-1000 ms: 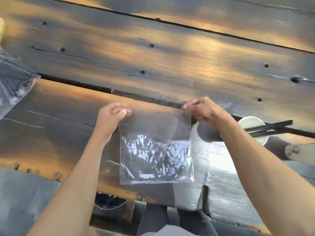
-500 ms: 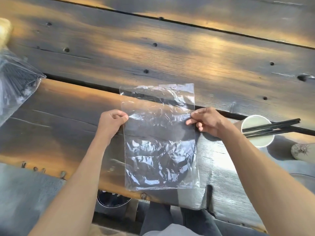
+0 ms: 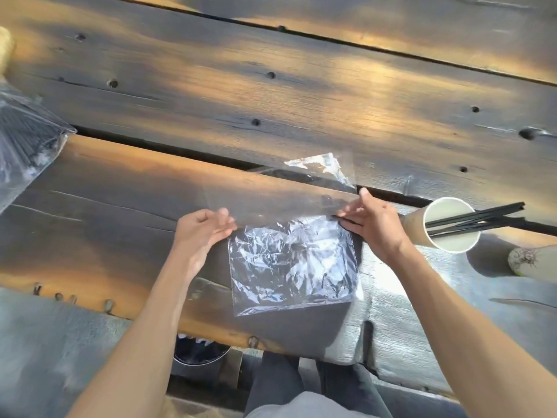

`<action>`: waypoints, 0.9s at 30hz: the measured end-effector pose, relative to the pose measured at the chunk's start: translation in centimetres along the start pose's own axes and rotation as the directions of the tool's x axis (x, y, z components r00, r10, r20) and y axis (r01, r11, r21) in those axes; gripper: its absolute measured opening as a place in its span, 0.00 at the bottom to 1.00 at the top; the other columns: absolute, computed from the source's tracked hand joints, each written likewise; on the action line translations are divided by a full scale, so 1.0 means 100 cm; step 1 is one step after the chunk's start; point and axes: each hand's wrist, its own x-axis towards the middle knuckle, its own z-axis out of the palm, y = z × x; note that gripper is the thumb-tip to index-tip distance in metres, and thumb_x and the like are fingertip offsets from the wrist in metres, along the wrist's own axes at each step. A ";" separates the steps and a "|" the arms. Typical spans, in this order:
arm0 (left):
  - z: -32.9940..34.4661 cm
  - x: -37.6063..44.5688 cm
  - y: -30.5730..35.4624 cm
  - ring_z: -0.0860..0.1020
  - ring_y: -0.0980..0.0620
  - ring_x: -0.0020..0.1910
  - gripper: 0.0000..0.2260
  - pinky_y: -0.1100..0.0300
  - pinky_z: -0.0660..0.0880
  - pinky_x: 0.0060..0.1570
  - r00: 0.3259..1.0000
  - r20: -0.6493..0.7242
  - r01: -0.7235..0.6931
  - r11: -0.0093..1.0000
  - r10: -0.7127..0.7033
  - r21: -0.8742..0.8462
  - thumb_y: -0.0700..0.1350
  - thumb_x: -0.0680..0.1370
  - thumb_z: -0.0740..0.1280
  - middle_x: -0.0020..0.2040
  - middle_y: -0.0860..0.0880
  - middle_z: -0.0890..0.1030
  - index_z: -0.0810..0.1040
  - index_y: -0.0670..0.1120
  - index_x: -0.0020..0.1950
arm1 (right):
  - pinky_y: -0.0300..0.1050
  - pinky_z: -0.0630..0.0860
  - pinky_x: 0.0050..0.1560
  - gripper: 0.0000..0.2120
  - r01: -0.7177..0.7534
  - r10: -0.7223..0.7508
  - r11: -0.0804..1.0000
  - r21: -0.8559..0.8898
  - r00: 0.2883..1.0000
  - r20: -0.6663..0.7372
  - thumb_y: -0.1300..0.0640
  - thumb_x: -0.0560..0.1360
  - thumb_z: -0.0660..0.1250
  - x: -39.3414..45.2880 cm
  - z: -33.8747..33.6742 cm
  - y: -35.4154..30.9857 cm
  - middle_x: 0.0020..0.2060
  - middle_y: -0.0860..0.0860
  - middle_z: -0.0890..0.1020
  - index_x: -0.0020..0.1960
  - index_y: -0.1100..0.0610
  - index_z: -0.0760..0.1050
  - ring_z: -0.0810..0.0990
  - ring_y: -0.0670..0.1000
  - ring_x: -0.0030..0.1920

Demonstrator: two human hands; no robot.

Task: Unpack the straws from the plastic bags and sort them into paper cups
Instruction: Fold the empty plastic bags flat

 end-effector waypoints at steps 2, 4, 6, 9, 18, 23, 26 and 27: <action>0.003 -0.002 -0.005 0.85 0.43 0.46 0.09 0.45 0.79 0.59 0.999 0.003 -0.038 0.998 0.038 0.046 0.33 0.72 0.75 0.41 0.40 0.84 0.77 0.42 0.39 | 0.62 0.77 0.62 0.20 0.019 -0.018 1.000 -0.016 0.999 0.027 0.41 0.63 0.78 -0.005 -0.001 0.003 0.40 0.58 0.82 0.35 0.57 0.78 0.82 0.59 0.48; 0.003 -0.004 -0.010 0.85 0.46 0.47 0.13 0.47 0.80 0.56 0.996 -0.005 -0.088 0.991 0.089 0.104 0.30 0.70 0.76 0.41 0.42 0.84 0.75 0.44 0.40 | 0.63 0.77 0.62 0.17 0.026 -0.025 0.999 -0.018 0.998 0.054 0.45 0.63 0.80 -0.007 -0.005 0.007 0.43 0.63 0.82 0.36 0.57 0.78 0.83 0.64 0.50; 0.004 -0.008 -0.014 0.85 0.51 0.47 0.14 0.54 0.80 0.51 0.988 -0.018 -0.149 0.972 0.155 0.181 0.31 0.70 0.76 0.41 0.47 0.84 0.74 0.44 0.40 | 0.60 0.80 0.59 0.18 0.007 -0.010 0.999 0.038 0.997 0.075 0.45 0.75 0.69 -0.011 -0.009 0.010 0.45 0.62 0.83 0.37 0.59 0.77 0.84 0.65 0.52; 0.006 -0.013 -0.023 0.85 0.51 0.51 0.10 0.63 0.79 0.49 0.977 -0.015 -0.204 0.946 0.215 0.253 0.31 0.73 0.73 0.47 0.47 0.84 0.72 0.38 0.44 | 0.55 0.79 0.54 0.35 -0.071 0.069 0.997 0.034 0.997 0.037 0.35 0.80 0.51 -0.014 -0.011 0.013 0.40 0.57 0.84 0.33 0.62 0.74 0.84 0.59 0.50; 0.014 -0.022 -0.049 0.83 0.54 0.53 0.09 0.57 0.79 0.57 0.948 -0.018 -0.299 0.907 0.318 0.295 0.29 0.75 0.70 0.52 0.47 0.84 0.82 0.43 0.45 | 0.52 0.83 0.45 0.05 -0.044 0.039 0.956 -0.289 0.999 -0.023 0.72 0.74 0.70 -0.023 -0.015 0.017 0.40 0.64 0.82 0.46 0.65 0.78 0.82 0.60 0.41; 0.024 -0.029 -0.052 0.77 0.59 0.56 0.20 0.76 0.72 0.53 0.942 0.028 -0.312 0.837 0.335 0.451 0.31 0.77 0.67 0.64 0.53 0.75 0.79 0.48 0.66 | 0.39 0.73 0.31 0.12 0.080 -0.185 0.753 -0.653 0.978 -0.093 0.75 0.73 0.65 -0.021 -0.009 0.025 0.36 0.54 0.80 0.42 0.58 0.78 0.76 0.46 0.29; 0.029 -0.032 -0.054 0.78 0.58 0.53 0.24 0.76 0.74 0.50 0.951 0.024 -0.284 0.838 0.309 0.466 0.31 0.77 0.68 0.65 0.56 0.71 0.75 0.50 0.70 | 0.34 0.73 0.30 0.12 0.091 -0.244 0.616 -0.782 0.967 -0.079 0.72 0.73 0.66 -0.026 -0.008 0.033 0.40 0.52 0.79 0.44 0.56 0.77 0.75 0.43 0.29; 0.031 -0.033 -0.054 0.79 0.56 0.51 0.25 0.75 0.75 0.49 0.951 0.019 -0.279 0.830 0.309 0.484 0.31 0.77 0.68 0.65 0.56 0.70 0.74 0.50 0.70 | 0.36 0.73 0.35 0.13 0.112 -0.277 0.551 -0.827 0.959 -0.055 0.71 0.72 0.67 -0.027 -0.009 0.035 0.41 0.52 0.78 0.45 0.53 0.77 0.75 0.44 0.33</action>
